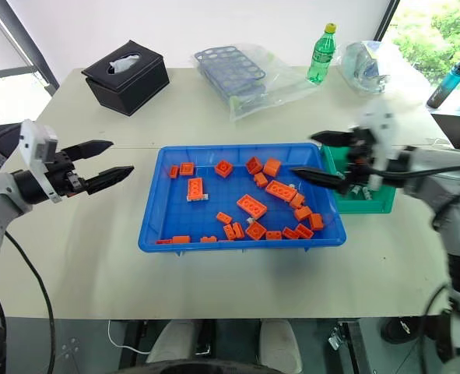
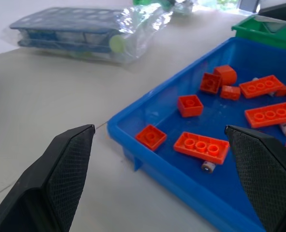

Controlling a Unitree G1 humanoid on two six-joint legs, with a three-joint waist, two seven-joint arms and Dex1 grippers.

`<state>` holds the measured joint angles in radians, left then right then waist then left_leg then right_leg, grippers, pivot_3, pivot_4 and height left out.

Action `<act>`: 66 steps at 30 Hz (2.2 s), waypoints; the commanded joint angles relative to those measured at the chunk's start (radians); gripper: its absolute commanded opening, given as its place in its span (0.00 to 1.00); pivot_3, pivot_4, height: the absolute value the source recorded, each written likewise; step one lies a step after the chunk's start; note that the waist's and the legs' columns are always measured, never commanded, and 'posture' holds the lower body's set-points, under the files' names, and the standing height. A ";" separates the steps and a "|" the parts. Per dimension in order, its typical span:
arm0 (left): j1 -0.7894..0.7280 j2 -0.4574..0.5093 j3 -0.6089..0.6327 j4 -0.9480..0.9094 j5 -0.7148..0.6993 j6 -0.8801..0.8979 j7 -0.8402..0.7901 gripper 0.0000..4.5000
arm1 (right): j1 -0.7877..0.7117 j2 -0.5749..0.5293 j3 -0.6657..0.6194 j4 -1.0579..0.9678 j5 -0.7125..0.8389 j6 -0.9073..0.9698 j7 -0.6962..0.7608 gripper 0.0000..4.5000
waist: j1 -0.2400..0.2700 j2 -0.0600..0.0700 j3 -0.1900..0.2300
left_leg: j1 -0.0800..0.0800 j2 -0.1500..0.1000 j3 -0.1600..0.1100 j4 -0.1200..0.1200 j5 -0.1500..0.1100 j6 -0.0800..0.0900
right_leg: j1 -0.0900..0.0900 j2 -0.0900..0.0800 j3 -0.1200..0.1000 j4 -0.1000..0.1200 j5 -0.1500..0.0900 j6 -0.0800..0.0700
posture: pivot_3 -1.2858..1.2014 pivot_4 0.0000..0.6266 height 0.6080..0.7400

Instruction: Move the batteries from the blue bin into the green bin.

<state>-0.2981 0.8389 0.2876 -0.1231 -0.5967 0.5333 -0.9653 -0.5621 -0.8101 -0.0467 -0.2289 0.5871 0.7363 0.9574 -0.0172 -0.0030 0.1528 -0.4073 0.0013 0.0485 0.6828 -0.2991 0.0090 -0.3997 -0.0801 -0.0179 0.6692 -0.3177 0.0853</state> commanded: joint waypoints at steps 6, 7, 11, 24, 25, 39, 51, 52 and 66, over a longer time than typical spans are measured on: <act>0.055 0.019 0.029 -0.065 0.010 -0.022 -0.007 1.00 | -0.144 0.263 0.310 0.124 -0.156 -0.046 -0.054 1.00 | 0.003 -0.002 0.000 | -0.003 -0.004 -0.001 0.002 -0.001 0.001 | -0.005 -0.004 0.000 0.007 0.000 0.000 | 0.52 0.24 0.82; 0.067 0.019 0.033 -0.077 0.007 -0.020 -0.004 1.00 | -0.160 0.295 0.343 0.170 -0.196 -0.084 -0.057 1.00 | 0.002 -0.002 0.000 | -0.003 -0.004 -0.001 0.002 -0.001 0.001 | -0.005 -0.005 0.000 0.008 0.000 0.000 | 0.52 0.24 0.82; 0.094 0.019 0.048 -0.104 -0.002 -0.010 0.008 1.00 | -0.202 0.369 0.439 0.324 -0.379 -0.331 -0.072 1.00 | 0.003 -0.002 0.000 | -0.002 -0.006 -0.001 0.002 -0.001 0.001 | -0.007 -0.006 0.000 0.012 0.000 0.000 | 0.52 0.24 0.82; 0.103 0.025 -0.017 -0.192 -0.032 0.034 -0.024 1.00 | -0.242 0.464 0.485 0.563 -0.618 -0.787 -0.089 1.00 | -0.004 -0.003 0.000 | -0.002 -0.006 -0.001 0.002 0.000 0.001 | -0.007 -0.005 0.000 0.013 0.000 0.000 | 0.52 0.24 0.82; 0.100 0.027 -0.028 -0.195 -0.031 0.034 -0.033 1.00 | -0.243 0.469 0.483 0.574 -0.623 -0.796 -0.089 1.00 | -0.003 -0.003 0.000 | -0.002 -0.006 -0.001 0.002 0.000 0.001 | -0.007 -0.005 0.000 0.013 0.000 0.000 | 0.52 0.24 0.82; 0.055 0.028 -0.098 -0.168 -0.007 0.007 -0.086 1.00 | -0.229 0.512 0.485 0.662 -0.709 -0.884 -0.104 1.00 | -0.004 -0.003 0.000 | -0.002 -0.006 -0.001 0.002 0.000 0.001 | -0.007 -0.005 0.000 0.013 0.000 0.000 | 0.52 0.24 0.82; 0.041 0.008 -0.117 -0.167 -0.012 0.002 -0.098 1.00 | -0.195 0.526 0.455 0.607 -0.654 -0.833 -0.073 0.00 | -0.003 -0.003 0.000 | -0.002 -0.006 -0.001 0.002 0.000 0.001 | -0.007 -0.005 0.000 0.013 0.000 0.000 | 0.52 0.24 0.82; 0.046 0.003 -0.119 -0.174 -0.016 0.002 -0.102 1.00 | -0.188 0.524 0.447 0.579 -0.637 -0.810 -0.059 0.00 | -0.003 -0.003 0.000 | -0.002 -0.006 -0.001 0.002 0.000 0.001 | -0.007 -0.005 0.000 0.013 0.000 0.000 | 0.52 0.24 0.82; 0.056 0.009 -0.139 -0.184 -0.015 -0.026 -0.158 1.00 | -0.189 0.510 0.411 0.523 -0.604 -0.658 0.006 0.25 | -0.001 -0.003 0.000 | -0.002 -0.006 -0.001 0.002 0.000 0.001 | -0.007 -0.005 0.000 0.013 0.000 0.000 | 0.52 0.24 0.82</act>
<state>-0.2309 0.8449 0.1321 -0.2839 -0.5923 0.5164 -1.1114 -0.7311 -0.3039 0.3840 0.3164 -0.0344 0.0582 0.9512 -0.0186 -0.0055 0.1531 -0.4093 -0.0042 0.0475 0.6848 -0.2996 0.0100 -0.4065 -0.0852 -0.0183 0.6823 -0.3177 0.0852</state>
